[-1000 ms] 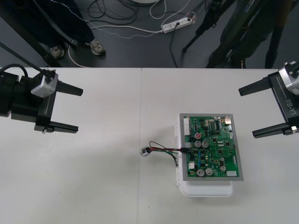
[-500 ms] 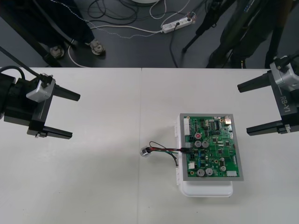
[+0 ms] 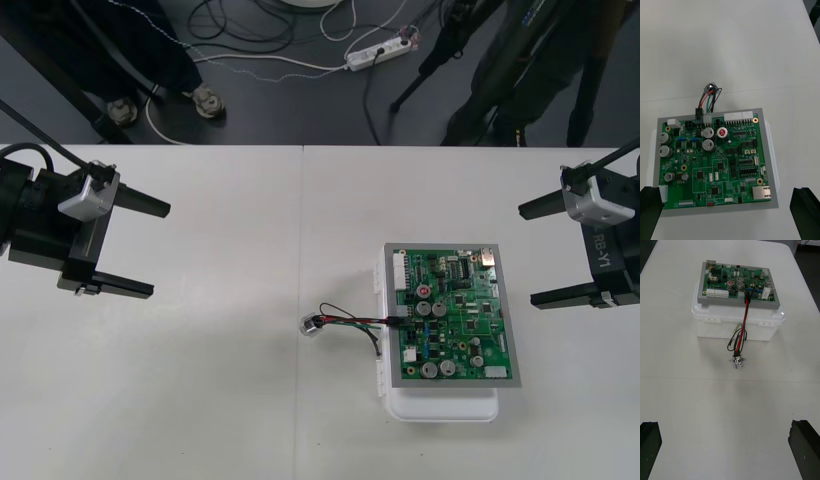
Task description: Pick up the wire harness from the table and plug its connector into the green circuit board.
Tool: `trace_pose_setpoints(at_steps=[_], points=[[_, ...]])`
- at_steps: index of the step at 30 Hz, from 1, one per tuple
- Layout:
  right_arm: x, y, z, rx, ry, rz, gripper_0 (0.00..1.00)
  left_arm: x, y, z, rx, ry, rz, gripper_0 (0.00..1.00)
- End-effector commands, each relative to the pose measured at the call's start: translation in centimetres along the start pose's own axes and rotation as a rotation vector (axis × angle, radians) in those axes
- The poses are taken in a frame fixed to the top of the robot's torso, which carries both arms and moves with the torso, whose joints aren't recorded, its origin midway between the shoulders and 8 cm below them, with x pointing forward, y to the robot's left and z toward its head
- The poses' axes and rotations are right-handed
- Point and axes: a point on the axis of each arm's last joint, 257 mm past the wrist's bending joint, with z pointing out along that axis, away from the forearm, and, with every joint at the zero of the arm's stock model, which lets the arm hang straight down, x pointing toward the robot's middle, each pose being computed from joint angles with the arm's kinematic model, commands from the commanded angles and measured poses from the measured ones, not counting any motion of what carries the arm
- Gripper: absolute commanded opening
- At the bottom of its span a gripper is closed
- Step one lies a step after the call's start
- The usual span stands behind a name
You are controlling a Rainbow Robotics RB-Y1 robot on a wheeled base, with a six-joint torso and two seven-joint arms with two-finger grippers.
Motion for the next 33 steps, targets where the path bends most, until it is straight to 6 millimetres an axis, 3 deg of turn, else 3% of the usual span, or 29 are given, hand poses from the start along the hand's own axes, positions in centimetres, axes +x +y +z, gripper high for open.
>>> trace_pose_setpoints(at_steps=[1, 16, 33], points=[[0.4, -1.4, -1.8, 0.075, 0.022, -0.025, 1.0, -0.6, -0.5, -0.6, 0.019, 0.022, -0.009, 1.0], [2.5, -2.3, -1.9, 0.1, 0.073, -0.055, 1.0, -0.6, -0.5, -0.6, 0.019, 0.021, -0.007, 1.0], [3.0, -1.3, -1.2, 0.071, 0.068, -0.055, 1.0, -0.6, -0.5, -0.6, 0.019, 0.021, -0.007, 1.0]])
